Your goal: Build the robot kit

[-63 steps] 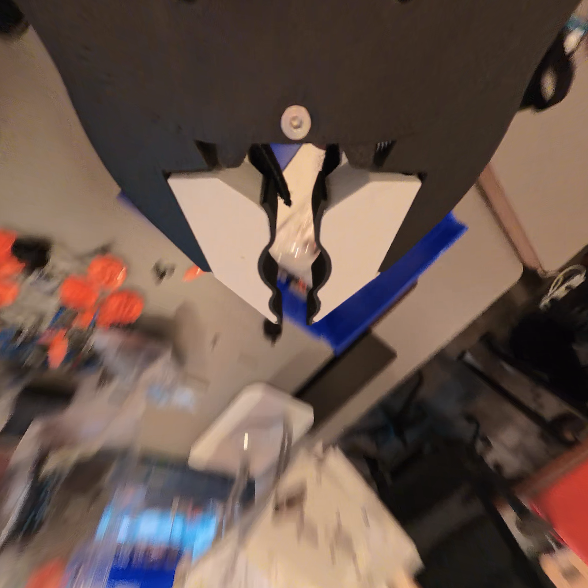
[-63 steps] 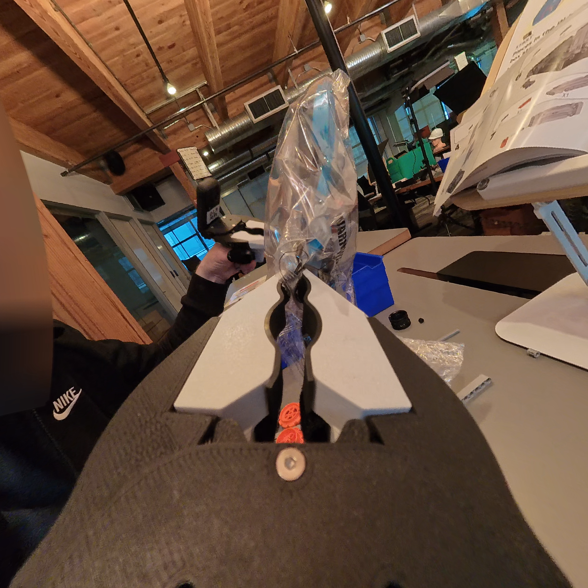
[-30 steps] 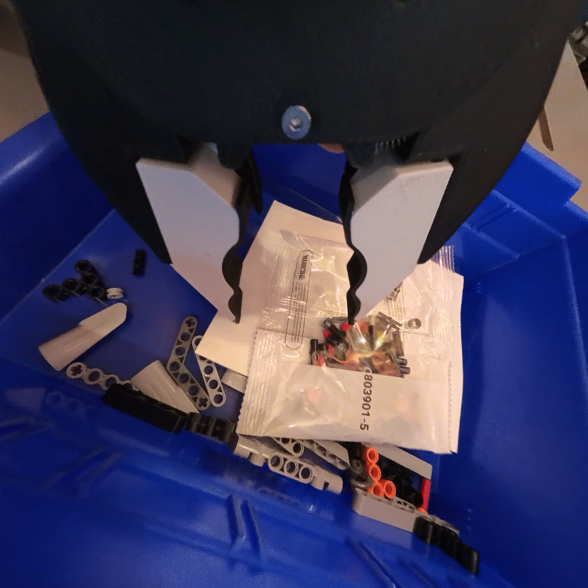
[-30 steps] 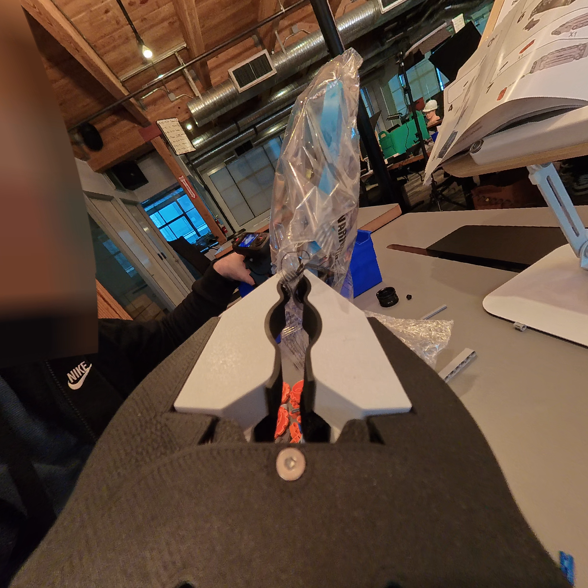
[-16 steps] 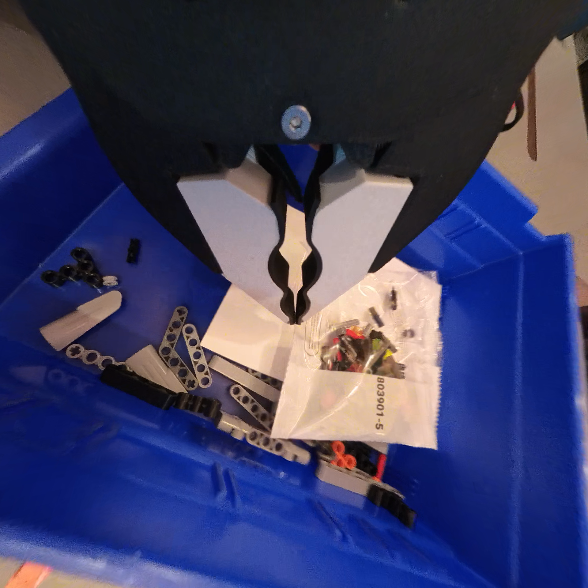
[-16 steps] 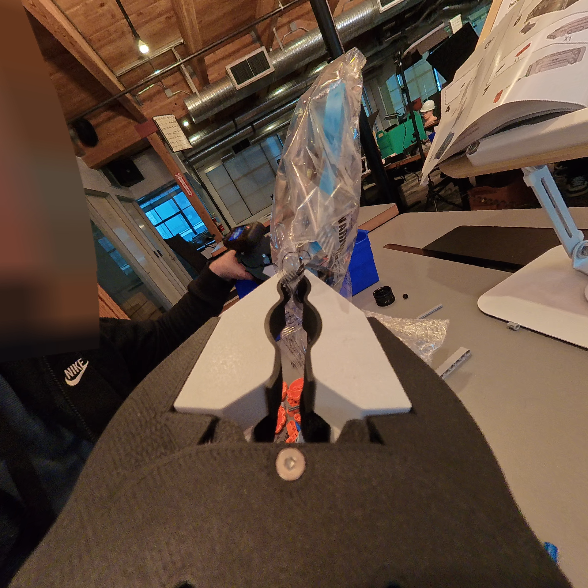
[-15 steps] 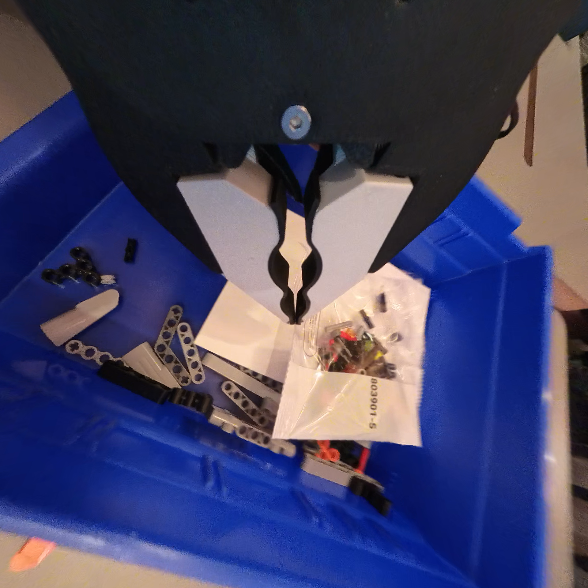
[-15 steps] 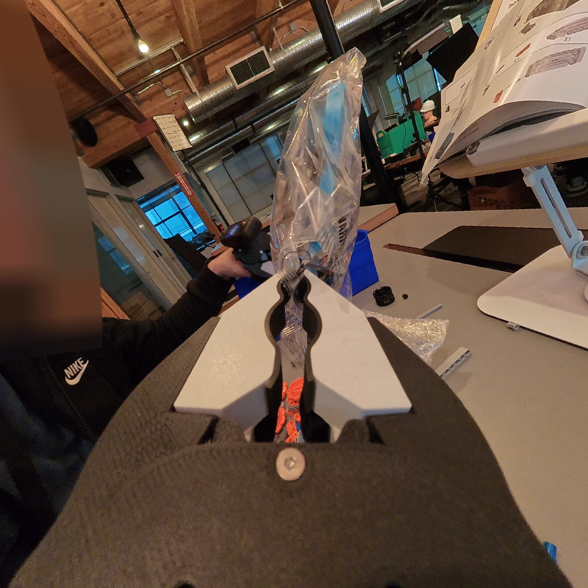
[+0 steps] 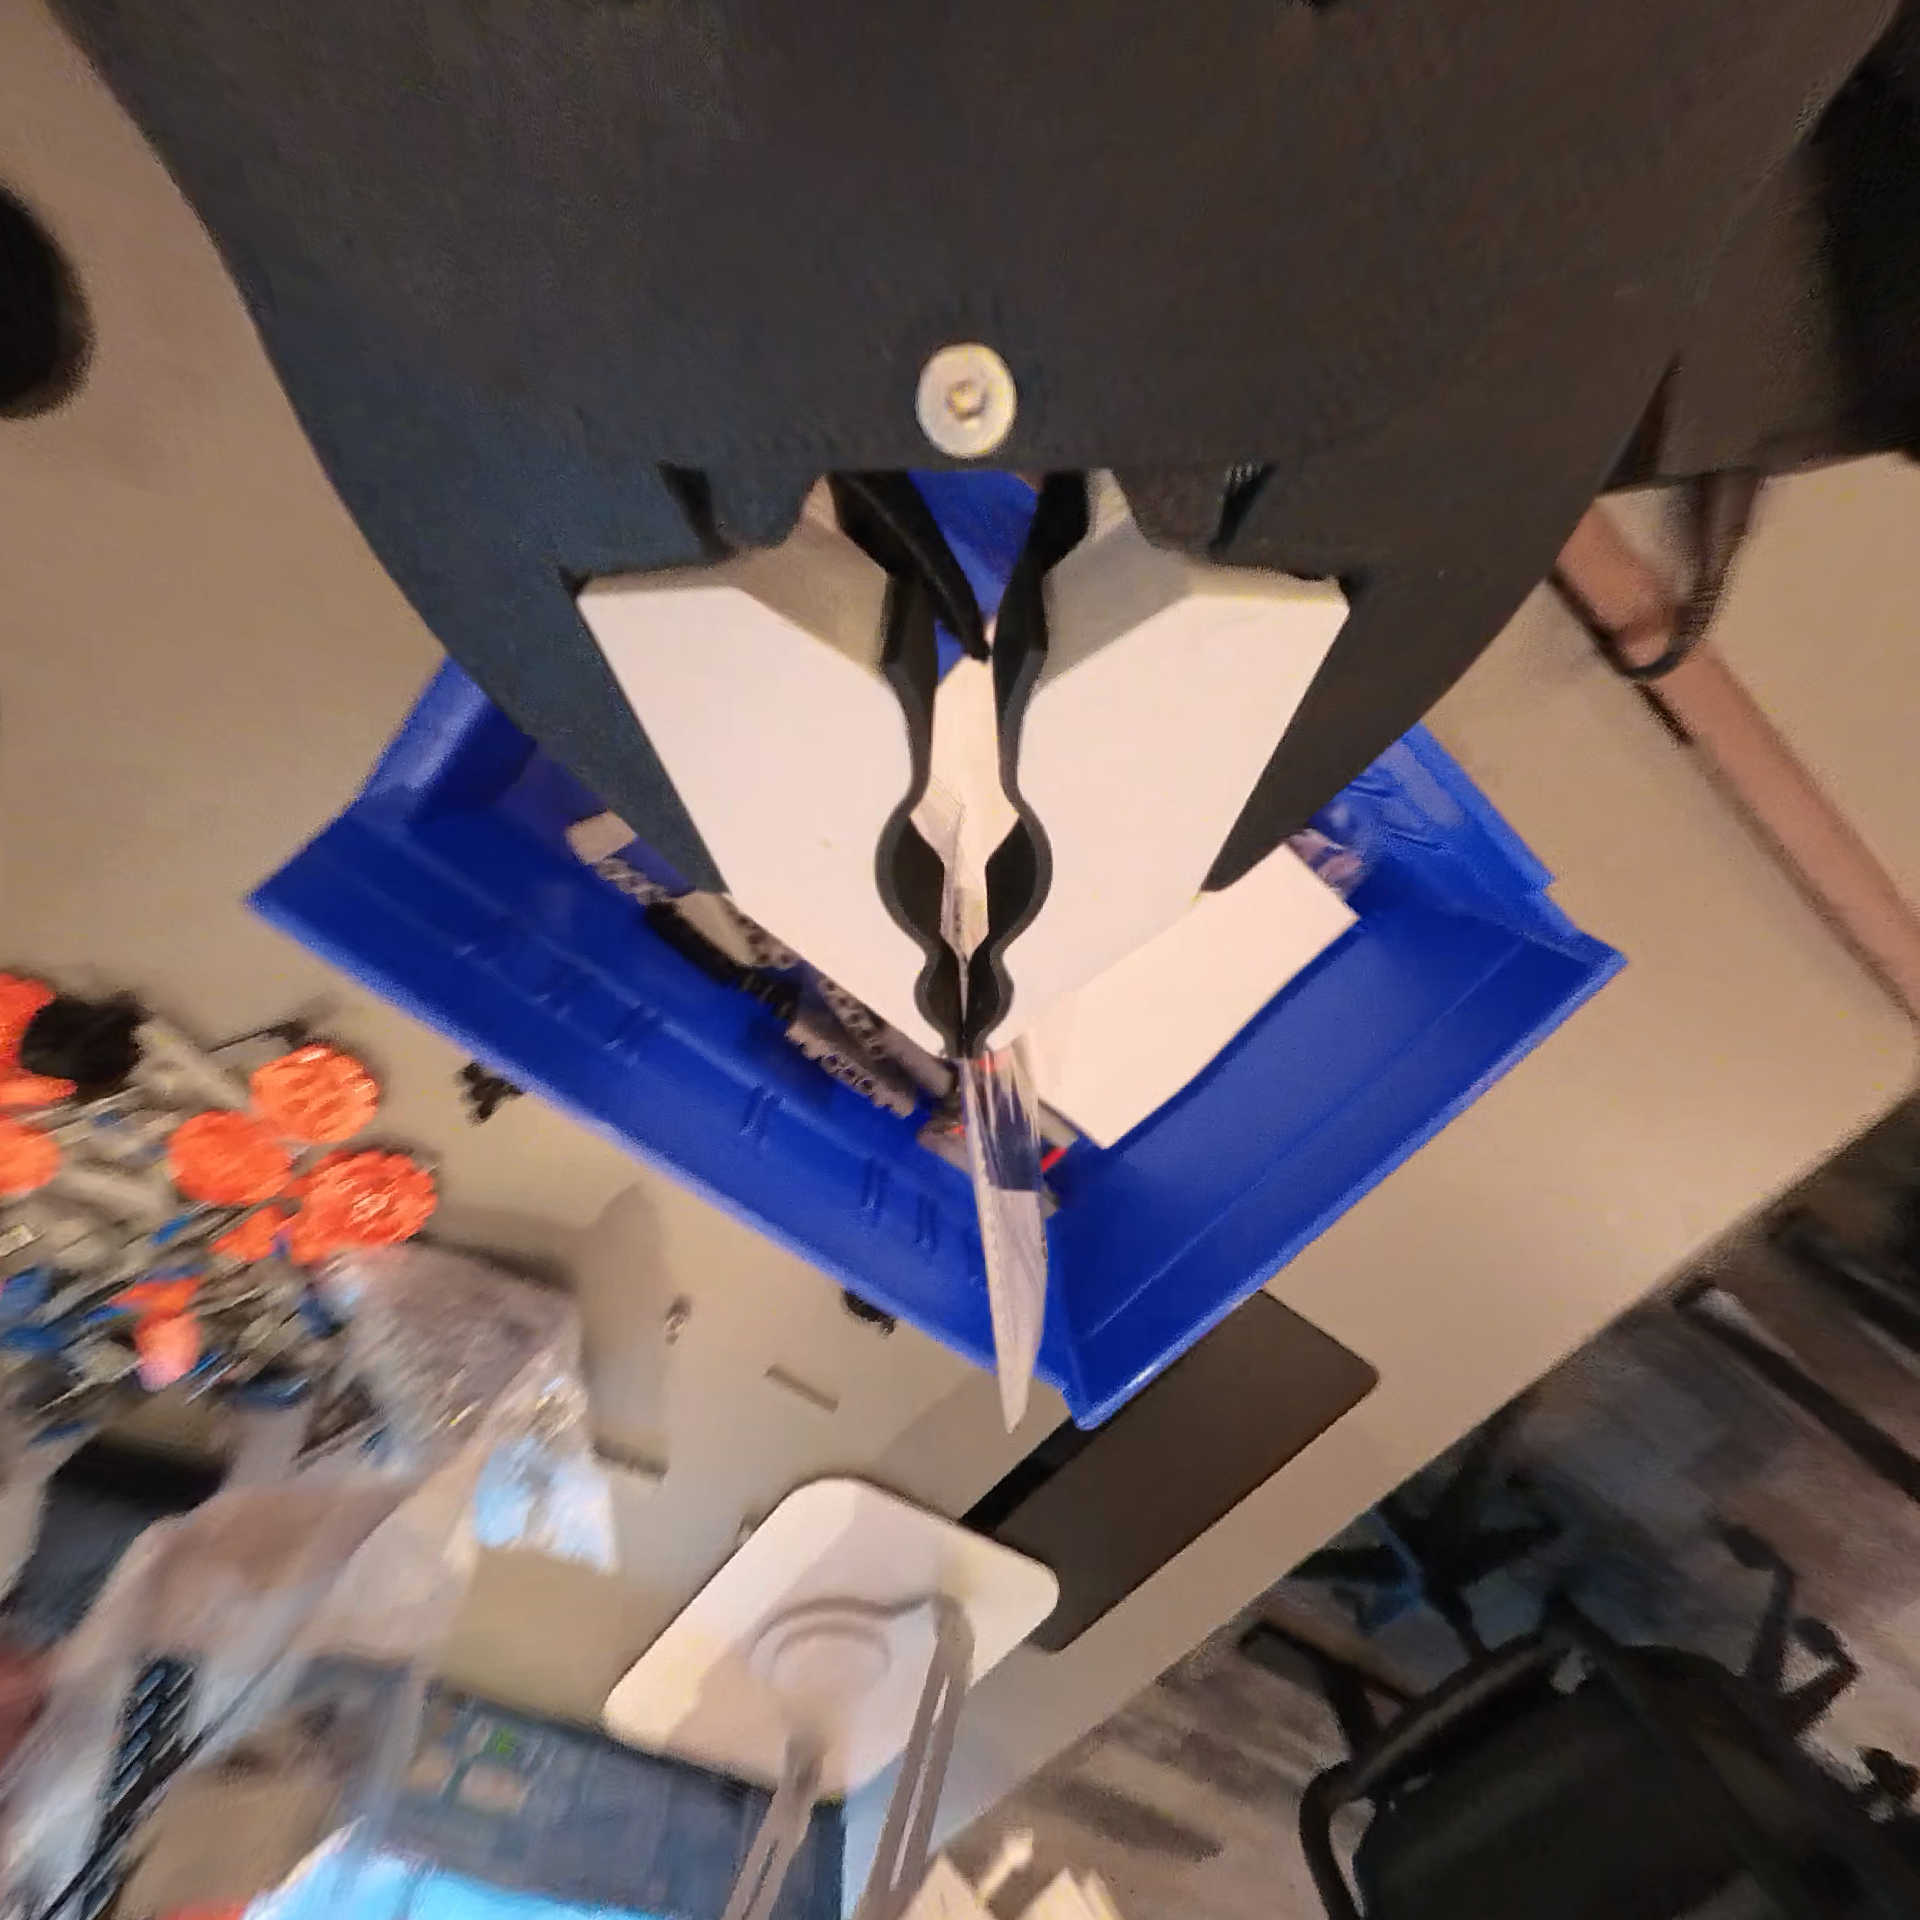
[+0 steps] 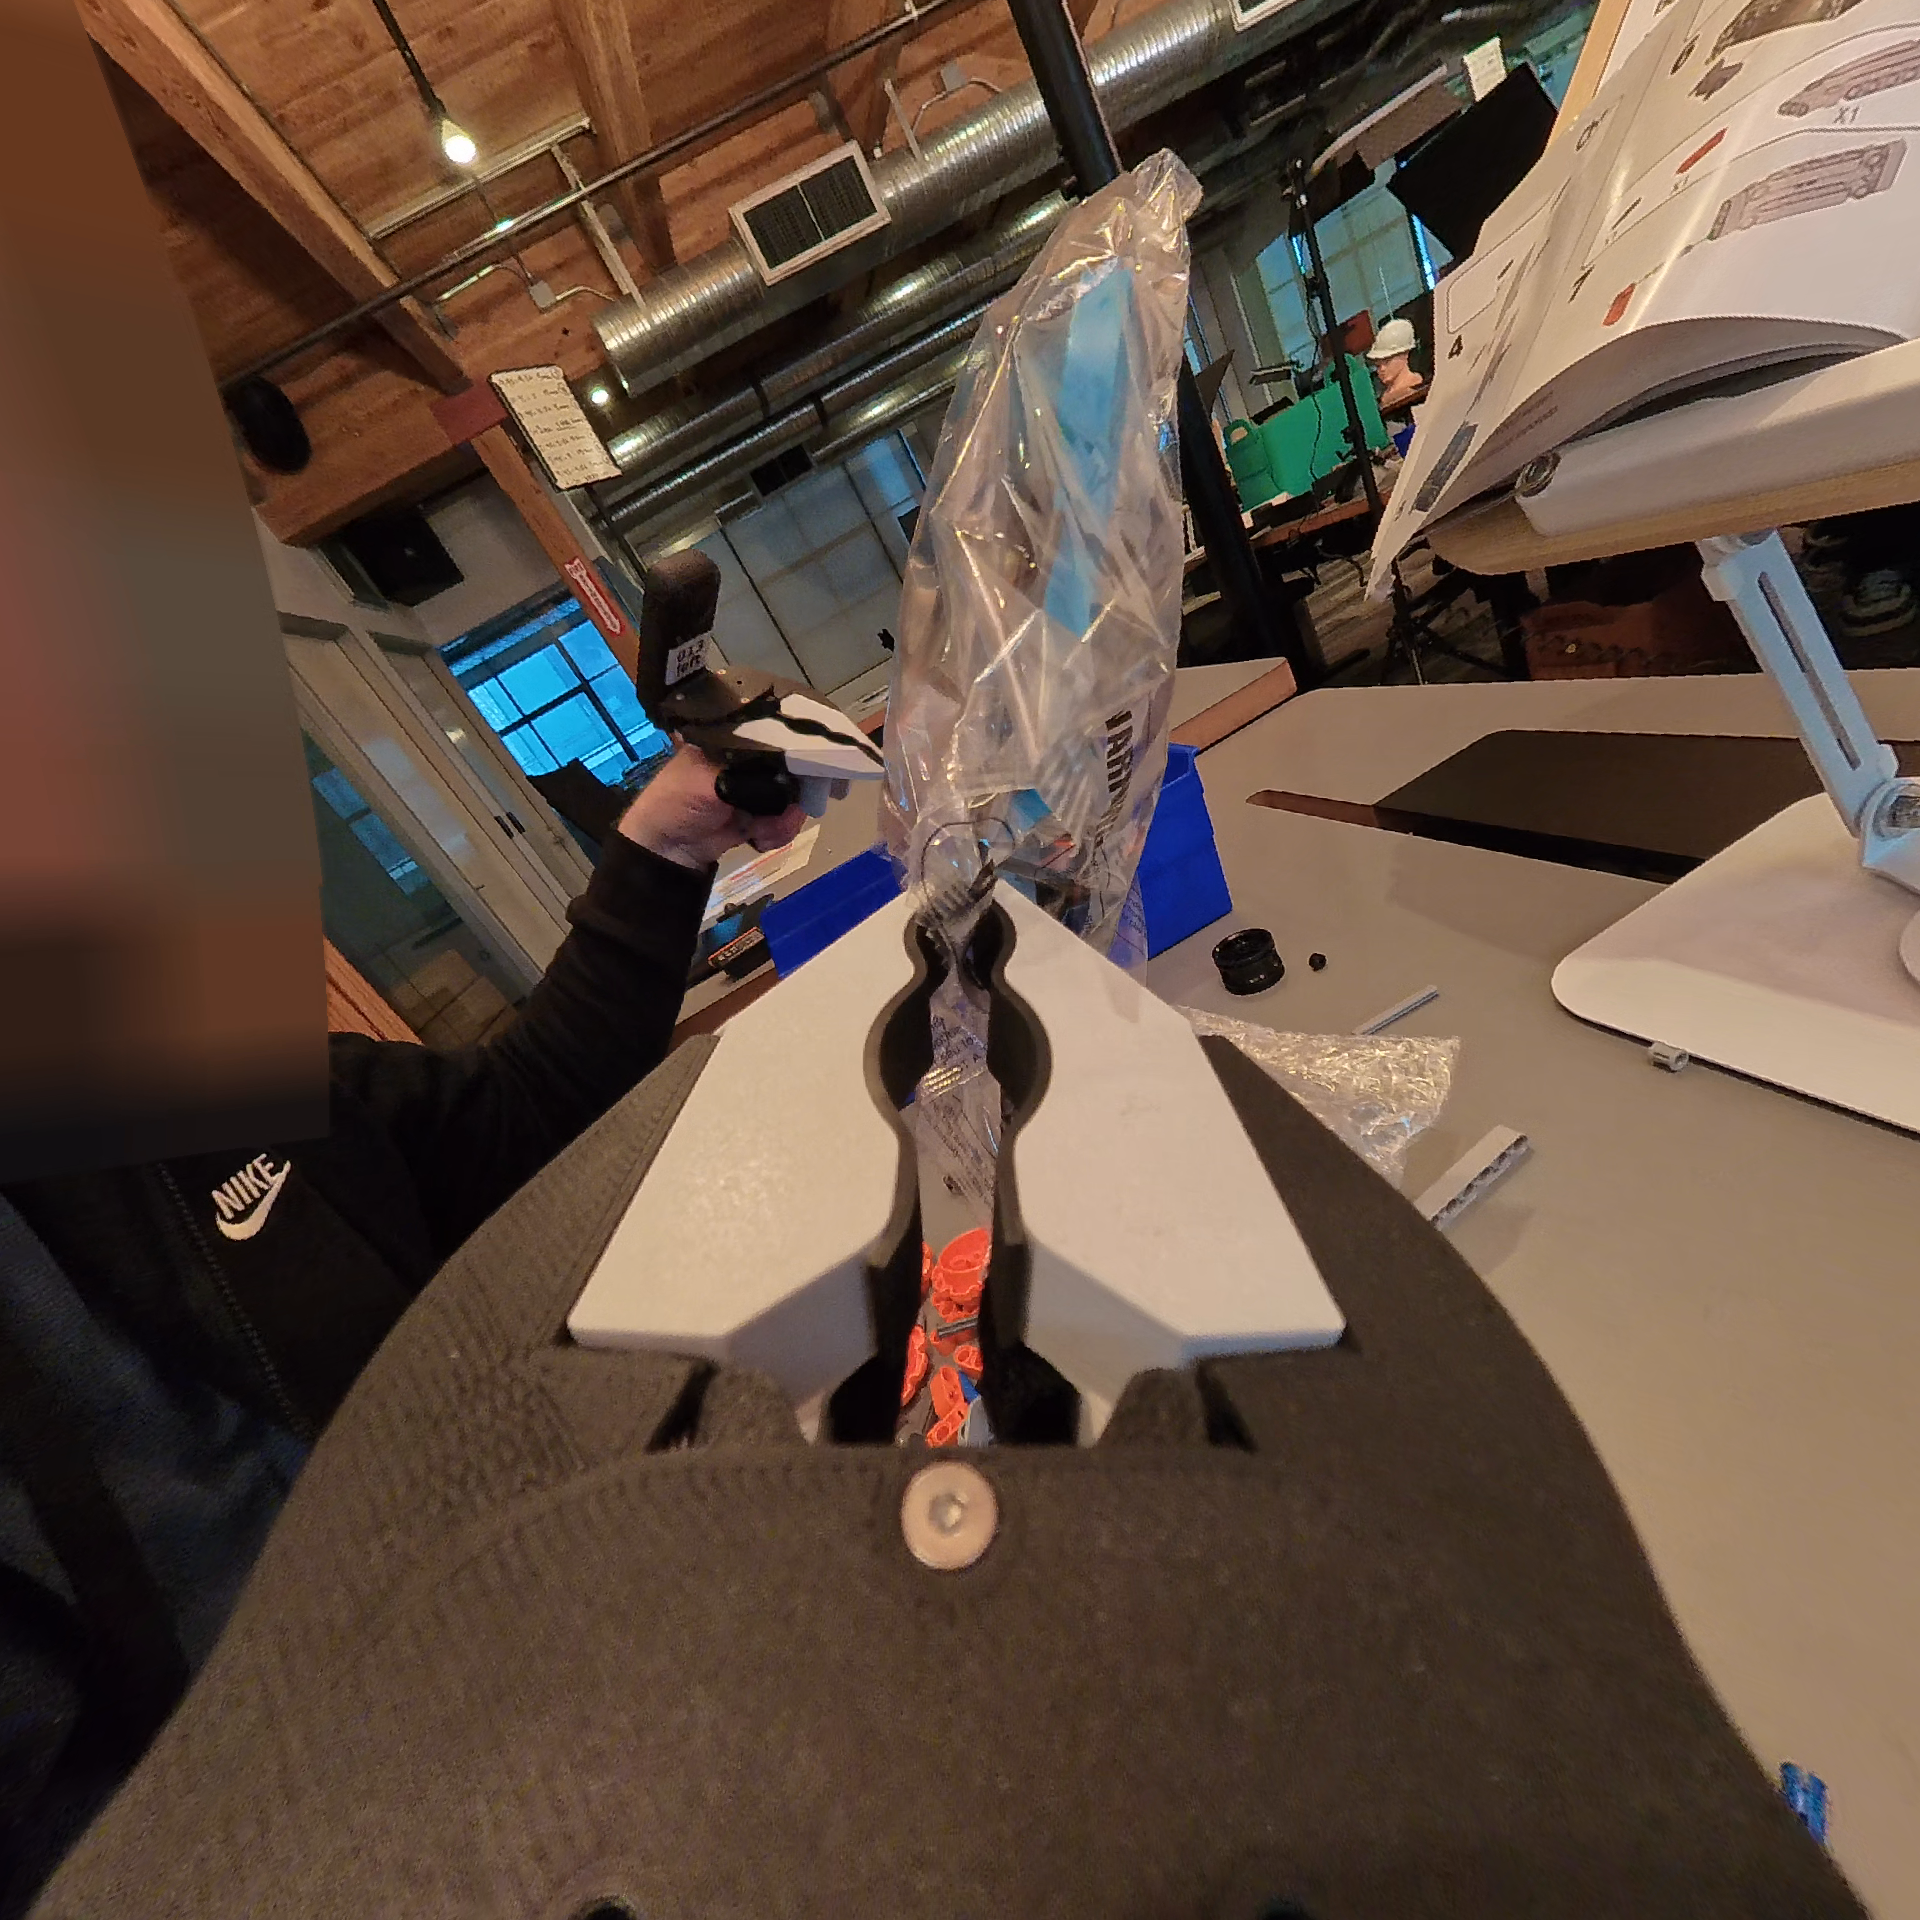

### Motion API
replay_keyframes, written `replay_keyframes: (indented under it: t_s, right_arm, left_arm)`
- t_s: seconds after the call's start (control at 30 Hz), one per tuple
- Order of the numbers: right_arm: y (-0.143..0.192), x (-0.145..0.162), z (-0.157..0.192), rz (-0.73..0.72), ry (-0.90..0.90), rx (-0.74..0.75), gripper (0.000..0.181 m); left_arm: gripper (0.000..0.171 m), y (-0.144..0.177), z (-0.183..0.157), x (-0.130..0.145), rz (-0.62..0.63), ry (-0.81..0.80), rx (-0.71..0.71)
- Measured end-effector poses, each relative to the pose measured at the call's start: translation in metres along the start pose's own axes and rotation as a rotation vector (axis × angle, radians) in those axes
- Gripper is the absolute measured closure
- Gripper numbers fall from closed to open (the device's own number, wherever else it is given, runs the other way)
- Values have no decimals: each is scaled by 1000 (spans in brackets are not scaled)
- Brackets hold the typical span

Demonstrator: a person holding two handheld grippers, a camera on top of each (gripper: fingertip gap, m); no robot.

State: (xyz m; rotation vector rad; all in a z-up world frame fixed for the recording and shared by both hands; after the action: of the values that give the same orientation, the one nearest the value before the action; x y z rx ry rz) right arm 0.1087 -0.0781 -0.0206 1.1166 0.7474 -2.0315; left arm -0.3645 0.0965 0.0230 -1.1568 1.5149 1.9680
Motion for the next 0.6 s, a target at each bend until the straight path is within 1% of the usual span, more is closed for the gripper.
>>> replay_keyframes:
  t_s: [0.03, 0.07, 0.23, 0.37, 0.43, 0.6]
  right_arm:
    - [0, 0, 0, 0, -1, 0, 181]
    - [0, 0, 0, 0, -3, 0, 181]
    - [-1, 1, 0, 6, -4, -2, 180]
    - [-1, 2, -1, 4, -7, 0, 181]
    - [-1, 2, -1, 6, -7, 0, 180]
    - [-1, 3, -1, 11, -5, 0, 181]
  left_arm:
    - [171, 4, 3, 2, -12, 56, 44]
    - [171, 7, 9, 5, -23, 98, 53]
    - [171, 5, 43, 30, 9, 277, -15]
    - [171, 2, 57, 44, 35, 331, -41]
    - [171, 1, 61, 49, 68, 327, -77]
    - [171, -3, 63, 53, 102, 302, -116]
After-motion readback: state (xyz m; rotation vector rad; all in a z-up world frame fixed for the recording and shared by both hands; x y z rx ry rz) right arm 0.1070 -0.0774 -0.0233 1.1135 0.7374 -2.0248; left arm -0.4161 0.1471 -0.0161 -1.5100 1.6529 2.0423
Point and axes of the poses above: each gripper's, where its closed fingertips meet, y back along the fingers, x out of its underside, z = x × y across the jaws, the point moved 10 cm from there along y, back along the fingers, and after that the axes turned 1 degree about -x, right-handed, at the moved point
